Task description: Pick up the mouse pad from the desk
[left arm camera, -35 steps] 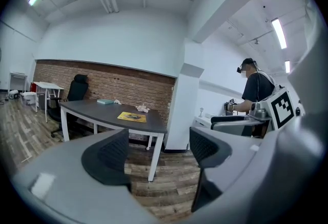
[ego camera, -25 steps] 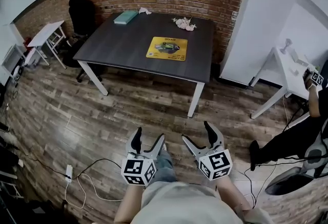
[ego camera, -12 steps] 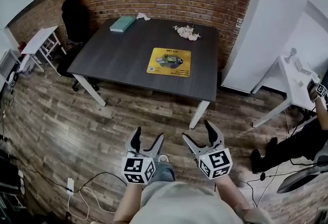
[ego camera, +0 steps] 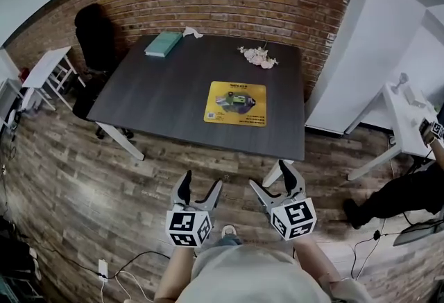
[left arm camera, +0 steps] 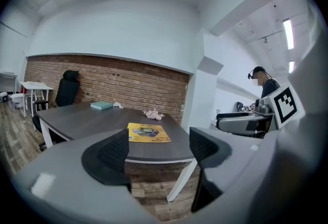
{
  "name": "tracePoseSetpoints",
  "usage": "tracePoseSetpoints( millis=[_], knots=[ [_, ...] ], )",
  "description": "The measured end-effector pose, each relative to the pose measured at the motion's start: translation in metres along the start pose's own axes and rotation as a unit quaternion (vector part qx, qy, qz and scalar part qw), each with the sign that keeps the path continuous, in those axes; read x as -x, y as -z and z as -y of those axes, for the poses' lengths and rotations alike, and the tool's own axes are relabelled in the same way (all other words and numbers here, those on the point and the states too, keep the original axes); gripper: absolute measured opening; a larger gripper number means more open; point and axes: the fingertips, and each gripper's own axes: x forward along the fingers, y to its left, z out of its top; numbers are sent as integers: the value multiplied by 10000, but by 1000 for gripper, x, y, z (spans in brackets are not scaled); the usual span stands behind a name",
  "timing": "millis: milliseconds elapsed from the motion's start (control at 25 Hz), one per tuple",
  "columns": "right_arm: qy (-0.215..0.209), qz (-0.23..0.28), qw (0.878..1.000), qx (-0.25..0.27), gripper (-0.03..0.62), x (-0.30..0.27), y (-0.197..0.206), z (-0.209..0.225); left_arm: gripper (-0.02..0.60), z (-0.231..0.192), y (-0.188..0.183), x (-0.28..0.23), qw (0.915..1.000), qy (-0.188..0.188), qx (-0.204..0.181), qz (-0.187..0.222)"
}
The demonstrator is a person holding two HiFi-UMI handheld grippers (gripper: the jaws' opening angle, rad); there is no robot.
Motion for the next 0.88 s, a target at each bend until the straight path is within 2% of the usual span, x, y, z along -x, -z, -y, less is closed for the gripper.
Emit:
tracePoseSetpoints(
  millis=[400,880],
  knots=[
    [225,-23,9997,-69,377,-70,-9,19,354,-49,-16,-56,9997,229,-34,-46],
    [482,-182,9987,-53,377,-103,-7,50,354,-72,-9,-103,9990,338,27,-288]
  ],
)
